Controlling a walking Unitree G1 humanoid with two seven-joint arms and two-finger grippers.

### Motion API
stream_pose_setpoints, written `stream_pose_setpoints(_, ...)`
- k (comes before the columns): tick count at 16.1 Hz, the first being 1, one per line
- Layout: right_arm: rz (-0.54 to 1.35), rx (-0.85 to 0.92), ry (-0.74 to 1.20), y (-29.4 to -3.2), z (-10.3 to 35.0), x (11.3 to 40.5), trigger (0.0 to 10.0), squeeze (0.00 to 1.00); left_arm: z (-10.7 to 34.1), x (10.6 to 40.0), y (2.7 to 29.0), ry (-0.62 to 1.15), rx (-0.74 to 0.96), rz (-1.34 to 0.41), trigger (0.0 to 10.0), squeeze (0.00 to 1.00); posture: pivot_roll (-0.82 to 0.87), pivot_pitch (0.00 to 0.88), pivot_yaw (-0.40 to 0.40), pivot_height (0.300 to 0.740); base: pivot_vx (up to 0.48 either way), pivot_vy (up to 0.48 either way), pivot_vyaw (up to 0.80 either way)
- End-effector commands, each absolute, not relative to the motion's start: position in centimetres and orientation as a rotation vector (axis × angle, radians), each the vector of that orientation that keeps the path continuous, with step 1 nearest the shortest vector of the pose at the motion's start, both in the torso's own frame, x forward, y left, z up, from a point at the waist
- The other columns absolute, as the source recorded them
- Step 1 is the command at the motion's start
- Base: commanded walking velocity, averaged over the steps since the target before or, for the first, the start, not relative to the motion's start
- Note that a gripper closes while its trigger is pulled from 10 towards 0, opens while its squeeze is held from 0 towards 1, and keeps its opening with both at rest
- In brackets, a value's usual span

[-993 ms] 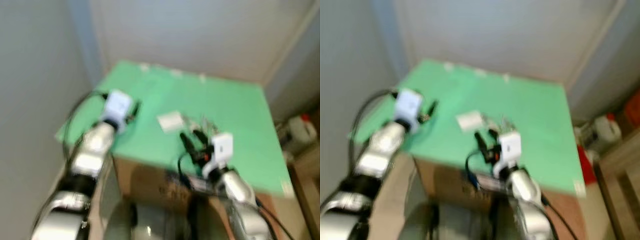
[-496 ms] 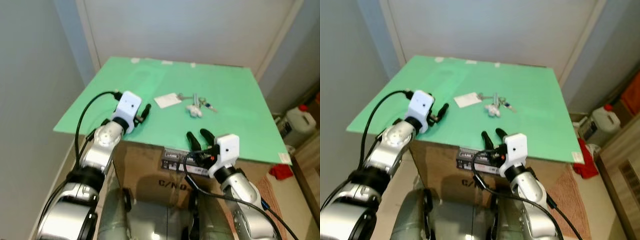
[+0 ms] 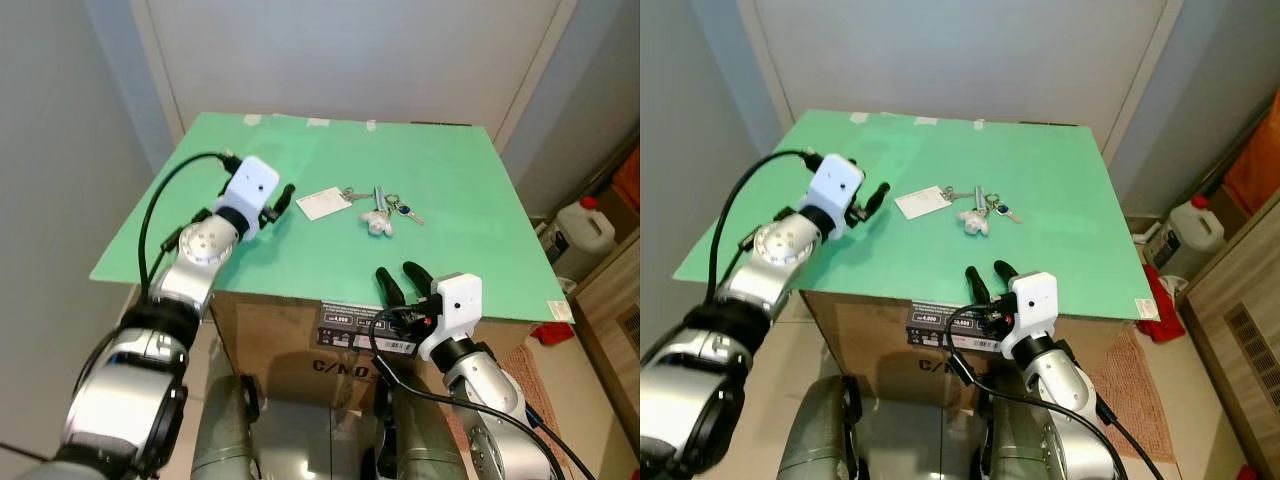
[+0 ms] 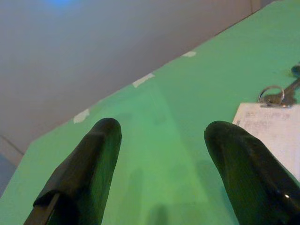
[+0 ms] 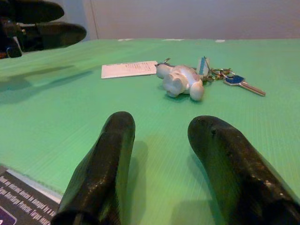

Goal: Hang keys on a hook

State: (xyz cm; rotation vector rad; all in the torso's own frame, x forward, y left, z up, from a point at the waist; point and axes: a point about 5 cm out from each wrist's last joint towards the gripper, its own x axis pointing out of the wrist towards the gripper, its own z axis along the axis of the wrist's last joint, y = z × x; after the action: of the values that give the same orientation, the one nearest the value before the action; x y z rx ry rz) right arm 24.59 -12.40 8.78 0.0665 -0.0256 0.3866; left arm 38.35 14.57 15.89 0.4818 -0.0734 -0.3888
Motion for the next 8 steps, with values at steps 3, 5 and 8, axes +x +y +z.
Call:
stream_pose_setpoints(3,0.373,0.057,0.014,-12.8,8.1,23.9,10.0,0.00,15.9,38.8,14.9,-0.035,0.424,-0.437,10.0,0.00,-0.06,0.066,0.019,0.549,0.000,0.000,0.00)
stream_pose_setpoints(5,0.372,0.048,0.013,-13.2,8.3,23.3,10.0,0.00,15.6,38.9,15.0,0.001,0.375,-0.466,10.0,0.00,-0.09,0.074,0.020,0.549,0.000,0.000,0.00)
stream_pose_setpoints(8,0.374,0.027,0.018,-14.3,8.7,21.8,10.0,0.00,16.0,39.3,14.9,0.014,0.345,-0.455,10.0,0.00,-0.15,0.103,0.016,0.549,0.000,0.000,0.00)
